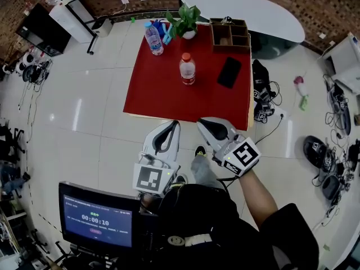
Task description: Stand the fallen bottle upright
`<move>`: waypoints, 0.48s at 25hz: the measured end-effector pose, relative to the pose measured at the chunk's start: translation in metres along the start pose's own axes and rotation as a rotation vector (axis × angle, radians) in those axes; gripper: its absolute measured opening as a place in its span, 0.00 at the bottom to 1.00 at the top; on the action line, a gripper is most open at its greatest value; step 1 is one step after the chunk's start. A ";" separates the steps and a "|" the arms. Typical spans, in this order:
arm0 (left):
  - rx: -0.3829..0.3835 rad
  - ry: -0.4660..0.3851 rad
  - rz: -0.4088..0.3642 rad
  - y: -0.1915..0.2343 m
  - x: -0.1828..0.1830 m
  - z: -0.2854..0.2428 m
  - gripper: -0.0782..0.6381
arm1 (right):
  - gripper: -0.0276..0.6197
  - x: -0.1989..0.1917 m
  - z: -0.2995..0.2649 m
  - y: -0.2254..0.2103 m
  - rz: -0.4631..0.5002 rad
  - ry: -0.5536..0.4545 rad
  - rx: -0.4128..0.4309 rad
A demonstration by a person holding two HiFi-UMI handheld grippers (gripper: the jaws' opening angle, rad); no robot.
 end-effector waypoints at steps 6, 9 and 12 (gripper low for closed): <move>-0.025 -0.047 0.004 0.008 -0.003 0.105 0.12 | 0.05 -0.001 0.006 0.110 0.023 0.021 -0.071; -0.032 -0.066 -0.002 0.010 -0.009 0.161 0.12 | 0.05 -0.007 0.014 0.171 0.036 0.039 -0.099; -0.046 -0.056 0.012 0.013 -0.024 0.171 0.12 | 0.05 -0.013 0.017 0.183 0.036 0.047 -0.143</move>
Point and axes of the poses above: the fingertips, and each gripper's own axes: z backward along the fingers, y to its left, x out of its top, the point moved 2 cm from there along z, backward along the fingers, and after that the axes turned 6 degrees about z, right-handed, at the moved point
